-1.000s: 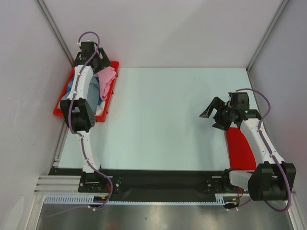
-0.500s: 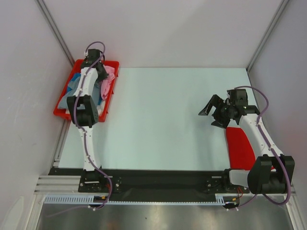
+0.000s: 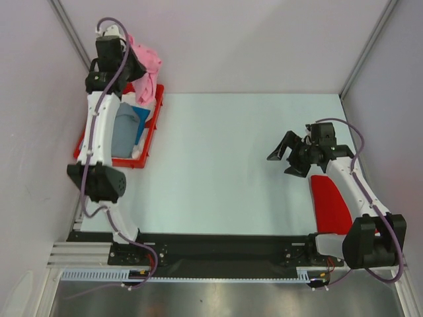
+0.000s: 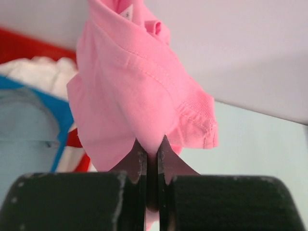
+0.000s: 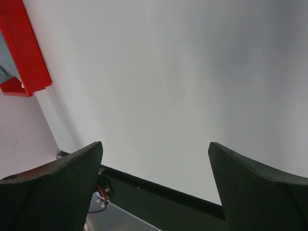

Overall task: Fold and stack the t-shirts
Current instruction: Grab the tshirt from the pile, then move the tshirt to the center of the board, then flatten the tshirt out

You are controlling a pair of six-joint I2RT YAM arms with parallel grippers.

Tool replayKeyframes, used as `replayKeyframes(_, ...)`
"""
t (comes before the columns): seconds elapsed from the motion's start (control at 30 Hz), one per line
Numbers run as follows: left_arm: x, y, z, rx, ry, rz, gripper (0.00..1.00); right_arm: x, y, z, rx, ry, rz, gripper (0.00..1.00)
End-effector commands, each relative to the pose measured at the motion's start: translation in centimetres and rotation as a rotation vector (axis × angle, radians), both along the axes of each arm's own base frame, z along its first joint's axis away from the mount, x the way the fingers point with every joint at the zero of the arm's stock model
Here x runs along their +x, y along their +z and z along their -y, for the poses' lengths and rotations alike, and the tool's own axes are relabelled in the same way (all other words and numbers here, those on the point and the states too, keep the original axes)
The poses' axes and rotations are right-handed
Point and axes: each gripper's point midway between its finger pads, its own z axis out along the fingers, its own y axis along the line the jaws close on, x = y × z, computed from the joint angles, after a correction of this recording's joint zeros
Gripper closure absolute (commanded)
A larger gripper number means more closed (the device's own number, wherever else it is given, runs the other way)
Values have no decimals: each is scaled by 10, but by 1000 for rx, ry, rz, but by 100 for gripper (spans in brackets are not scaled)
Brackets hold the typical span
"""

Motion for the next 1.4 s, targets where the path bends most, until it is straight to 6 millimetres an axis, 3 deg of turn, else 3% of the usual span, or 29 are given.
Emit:
replayKeyframes(0.0,-70,93,55,-68,-180,204,100,-1,34,-20,47,62,93,0)
replayKeyframes(0.03,-86,97,71,-80,-220,212,100,-3,35,-21,49,68,94,0)
replayKeyframes(0.1,-126,87,85,-87,-264,199,90,-10,35,-28,69,84,88,0)
replayKeyframes(0.13,-143,79,105,-94,-308,184,58,-13,34,-30,79,88,80,0)
replayKeyframes(0.17,-153,38,116,-94,-338,112,42,-17,31,-32,88,95,63,0)
replayKeyframes(0.2,-180,46,120,-108,-369,151,1,-21,30,-34,95,104,46,0)
replayKeyframes(0.23,-194,31,132,-106,-392,124,0,-25,27,-36,88,117,35,0)
replayKeyframes(0.27,-206,-7,135,-98,-404,45,0,-26,29,-36,77,122,37,0)
replayKeyframes(0.33,-236,-15,137,-115,-447,50,0,-35,30,-38,41,157,36,0)
replayKeyframes(0.37,-245,-41,134,-104,-453,-1,0,-37,33,-40,27,168,46,0)
replayKeyframes(0.43,-270,-41,127,-40,-498,26,0,-43,37,-44,9,187,68,0)
replayKeyframes(0.47,-271,-45,114,29,-438,41,0,-49,36,-54,8,220,72,1)
replayKeyframes(0.53,-291,-29,98,92,-401,125,0,-54,36,-67,33,246,75,7)
replayKeyframes(0.6,-296,-31,79,103,-312,140,0,-63,30,-89,44,310,75,15)
replayKeyframes(0.77,-316,-35,77,-39,-286,207,0,-56,10,-126,27,368,96,29)
replayKeyframes(0.8,-319,-31,83,-64,-319,234,0,-56,9,-135,25,395,107,37)
replayKeyframes(0.87,-321,-43,93,-71,-373,208,1,-49,-3,-141,-7,406,104,38)
replayKeyframes(0.9,-323,-52,98,-89,-393,170,10,-45,-19,-141,-42,411,69,38)
replayKeyframes(0.97,-323,-74,114,-93,-462,81,23,-32,-28,-139,-100,408,74,43)
replayKeyframes(1.0,-328,-82,125,-116,-527,41,33,-28,-43,-139,-134,426,55,46)
replayKeyframes(1.07,-331,-106,140,-136,-589,-39,45,-14,-44,-147,-137,438,77,50)
replayKeyframes(1.1,-332,-109,150,-150,-631,-37,47,-8,-45,-148,-154,451,85,52)
replayKeyframes(1.13,-336,-122,156,-148,-662,-64,49,2,-58,-144,-191,435,55,52)
replayKeyframes(1.23,-341,-136,183,-85,-731,-89,42,35,-57,-131,-179,354,47,51)
replayKeyframes(1.3,-353,-146,208,-28,-811,-120,40,50,-49,-135,-122,347,62,50)
replayKeyframes(1.37,-351,-156,229,33,-843,-153,42,57,-54,-140,-88,370,44,50)
